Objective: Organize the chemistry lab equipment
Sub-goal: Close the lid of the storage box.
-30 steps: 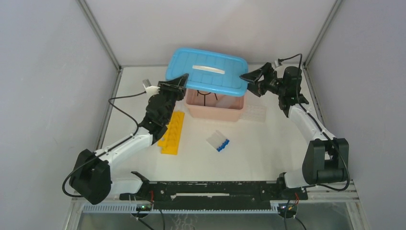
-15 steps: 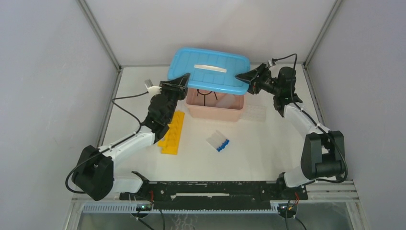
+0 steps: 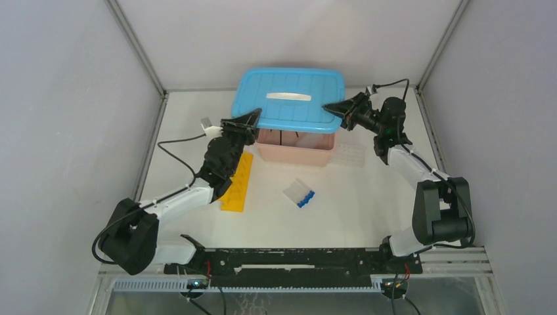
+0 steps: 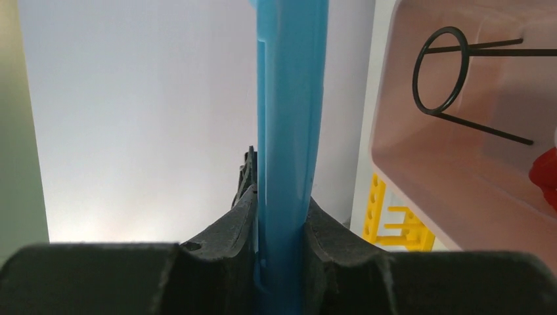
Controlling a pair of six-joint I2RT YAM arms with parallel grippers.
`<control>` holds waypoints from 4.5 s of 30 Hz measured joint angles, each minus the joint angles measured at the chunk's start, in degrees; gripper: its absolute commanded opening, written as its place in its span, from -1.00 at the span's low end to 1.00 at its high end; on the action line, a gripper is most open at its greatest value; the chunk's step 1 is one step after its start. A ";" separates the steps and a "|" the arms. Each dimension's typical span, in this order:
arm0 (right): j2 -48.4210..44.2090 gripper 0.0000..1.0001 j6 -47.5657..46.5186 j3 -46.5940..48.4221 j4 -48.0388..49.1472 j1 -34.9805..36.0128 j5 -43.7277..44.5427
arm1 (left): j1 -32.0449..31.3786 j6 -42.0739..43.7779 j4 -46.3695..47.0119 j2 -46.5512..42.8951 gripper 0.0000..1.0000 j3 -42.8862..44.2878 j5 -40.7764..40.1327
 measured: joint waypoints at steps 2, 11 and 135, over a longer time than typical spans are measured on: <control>0.00 -0.58 0.46 0.00 0.76 -0.24 -0.17 | 0.02 -0.20 0.11 -0.68 0.01 -1.44 0.31; 0.02 -0.59 3.52 -1.31 5.29 -2.23 -0.81 | 1.36 -0.17 -0.02 -6.95 0.29 -9.03 1.55; 1.20 0.11 -40.02 4.44 -43.28 -4.22 15.15 | 10.71 9.77 -6.34 -1.22 0.33 -7.54 7.76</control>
